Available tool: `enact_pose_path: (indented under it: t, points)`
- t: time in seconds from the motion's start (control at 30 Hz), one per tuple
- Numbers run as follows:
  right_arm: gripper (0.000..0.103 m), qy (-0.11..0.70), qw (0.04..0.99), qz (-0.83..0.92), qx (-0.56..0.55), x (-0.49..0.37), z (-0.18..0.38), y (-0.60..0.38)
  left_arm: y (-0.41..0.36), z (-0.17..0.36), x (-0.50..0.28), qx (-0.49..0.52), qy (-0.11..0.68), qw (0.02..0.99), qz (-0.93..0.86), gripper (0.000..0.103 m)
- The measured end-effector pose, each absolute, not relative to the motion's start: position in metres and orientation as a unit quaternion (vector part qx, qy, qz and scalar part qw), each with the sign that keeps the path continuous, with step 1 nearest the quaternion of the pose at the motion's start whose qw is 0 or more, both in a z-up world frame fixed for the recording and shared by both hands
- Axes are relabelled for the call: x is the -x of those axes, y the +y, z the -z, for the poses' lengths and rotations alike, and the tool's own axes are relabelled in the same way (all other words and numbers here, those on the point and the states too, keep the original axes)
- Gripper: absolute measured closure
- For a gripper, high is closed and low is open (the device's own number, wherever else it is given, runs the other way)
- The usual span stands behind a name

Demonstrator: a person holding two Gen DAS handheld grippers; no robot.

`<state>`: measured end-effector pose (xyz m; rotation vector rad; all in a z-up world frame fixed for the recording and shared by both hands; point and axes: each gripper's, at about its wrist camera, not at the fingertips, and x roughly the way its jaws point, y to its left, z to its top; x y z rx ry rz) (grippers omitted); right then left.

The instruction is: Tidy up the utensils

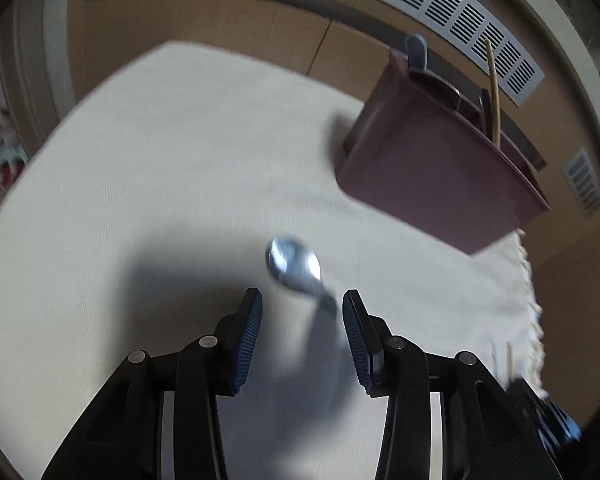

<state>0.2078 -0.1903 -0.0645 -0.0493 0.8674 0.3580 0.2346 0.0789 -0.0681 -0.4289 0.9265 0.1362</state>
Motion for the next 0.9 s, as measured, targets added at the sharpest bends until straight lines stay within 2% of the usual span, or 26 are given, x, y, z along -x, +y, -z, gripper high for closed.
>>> enact_pose_path:
  t: [0.2, 0.6, 0.7, 0.73, 0.9]
  points:
    - [0.098, 0.418, 0.894, -0.159, 0.035, -0.199, 0.066, -0.193, 0.032, 0.076, -0.273, 0.057, 0.435, 0.89, -0.124, 0.06]
    - [0.098, 0.411, 0.897, -0.157, 0.05, -0.208, 0.058, -0.187, 0.042, 0.077, -0.264, 0.066, 0.437, 0.892, -0.089, 0.061]
    - [0.098, 0.404, 0.899, -0.156, 0.057, -0.207, 0.053, -0.183, 0.049, 0.075, -0.253, 0.07, 0.424, 0.902, -0.046, 0.089]
    - [0.098, 0.401, 0.901, -0.156, 0.061, -0.206, 0.051, -0.182, 0.051, 0.073, -0.245, 0.074, 0.415, 0.906, -0.03, 0.093]
    - [0.098, 0.379, 0.907, -0.167, 0.074, -0.201, 0.036, -0.179, 0.054, 0.051, -0.202, 0.073, 0.367, 0.927, 0.017, 0.1]
